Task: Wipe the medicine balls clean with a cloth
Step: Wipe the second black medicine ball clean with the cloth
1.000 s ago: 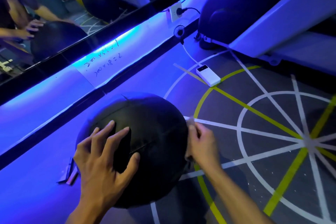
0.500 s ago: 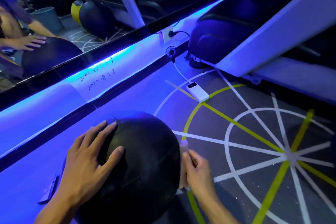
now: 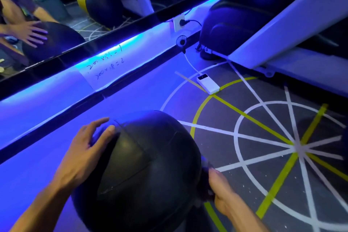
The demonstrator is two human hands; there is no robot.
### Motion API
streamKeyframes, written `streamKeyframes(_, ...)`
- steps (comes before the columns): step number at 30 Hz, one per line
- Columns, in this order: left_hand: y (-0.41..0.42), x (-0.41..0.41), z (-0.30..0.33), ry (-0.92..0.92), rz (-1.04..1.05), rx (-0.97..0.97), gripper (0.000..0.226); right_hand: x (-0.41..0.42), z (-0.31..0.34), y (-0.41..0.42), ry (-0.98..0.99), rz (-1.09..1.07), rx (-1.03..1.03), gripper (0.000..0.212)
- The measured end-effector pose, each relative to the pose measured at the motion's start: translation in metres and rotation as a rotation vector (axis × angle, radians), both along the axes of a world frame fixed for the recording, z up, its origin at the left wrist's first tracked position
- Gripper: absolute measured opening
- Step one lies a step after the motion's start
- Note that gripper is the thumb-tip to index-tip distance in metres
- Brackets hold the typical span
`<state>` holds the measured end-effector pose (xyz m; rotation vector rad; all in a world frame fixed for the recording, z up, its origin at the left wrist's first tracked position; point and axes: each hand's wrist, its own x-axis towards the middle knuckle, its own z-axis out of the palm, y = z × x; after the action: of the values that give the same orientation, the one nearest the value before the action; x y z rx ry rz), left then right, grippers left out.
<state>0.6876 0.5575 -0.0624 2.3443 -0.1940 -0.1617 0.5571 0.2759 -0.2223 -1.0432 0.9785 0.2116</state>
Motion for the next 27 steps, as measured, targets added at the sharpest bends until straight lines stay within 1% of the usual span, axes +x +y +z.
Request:
streamKeyframes(2,0.009,0.001,-0.001,0.14,0.084,-0.046,0.101,-0.001,-0.006,0.006,0.001,-0.044,0.048,0.019)
streamKeyframes(3,0.012,-0.001,-0.003,0.189,0.105,-0.074,0.107,-0.001,-0.005,0.01,0.012,-0.065,0.049,0.018)
streamKeyframes(4,0.014,-0.001,-0.004,0.204,0.116,-0.096,0.107,0.0,-0.012,0.012,0.017,-0.089,0.038,0.022)
streamKeyframes(6,0.016,-0.005,-0.004,0.188,0.106,-0.132,0.1,0.0,-0.014,0.015,0.034,-0.125,0.019,0.028)
streamKeyframes(8,0.017,-0.009,-0.004,0.173,0.097,-0.205,0.09,-0.004,-0.002,0.011,-0.02,-0.179,-0.006,0.02)
streamKeyframes(10,0.019,-0.014,-0.004,0.183,0.097,-0.339,0.087,-0.003,0.021,-0.002,-0.129,-0.212,-0.116,0.017)
streamKeyframes(12,0.017,-0.02,-0.005,0.186,0.096,-0.507,0.091,-0.001,0.052,-0.019,-0.289,-0.227,-0.285,0.019)
streamKeyframes(13,0.013,-0.022,-0.006,0.176,0.113,-0.577,0.088,0.0,0.074,-0.025,-0.374,-0.218,-0.367,0.02)
streamKeyframes(14,0.008,-0.021,-0.008,0.162,0.148,-0.626,0.081,0.003,0.087,-0.031,-0.444,-0.194,-0.446,0.022)
streamKeyframes(15,0.0,-0.02,-0.011,0.158,0.178,-0.642,0.072,0.003,0.099,-0.034,-0.491,-0.16,-0.516,0.029)
streamKeyframes(16,-0.007,-0.018,-0.014,0.169,0.199,-0.635,0.068,0.002,0.104,-0.035,-0.512,-0.129,-0.575,0.032)
streamKeyframes(17,-0.013,-0.016,-0.018,0.187,0.207,-0.618,0.072,0.0,0.107,-0.034,-0.522,-0.098,-0.605,0.027)
streamKeyframes(19,-0.019,-0.014,-0.031,0.222,0.178,-0.553,0.091,-0.009,0.1,-0.029,-0.485,-0.064,-0.691,0.022)
streamKeyframes(20,-0.02,-0.015,-0.036,0.215,0.154,-0.499,0.095,-0.014,0.093,-0.026,-0.457,-0.061,-0.748,0.021)
streamKeyframes(22,-0.017,-0.015,-0.042,0.2,0.128,-0.417,0.092,-0.022,0.082,-0.022,-0.429,-0.083,-0.817,0.02)
streamKeyframes(25,-0.014,-0.017,-0.046,0.255,0.057,-0.407,0.087,-0.021,0.065,-0.029,-0.37,-0.141,-0.798,0.026)
streamKeyframes(27,-0.017,-0.018,-0.05,0.233,0.048,-0.419,0.087,-0.005,0.062,-0.037,-0.333,-0.201,-0.73,0.026)
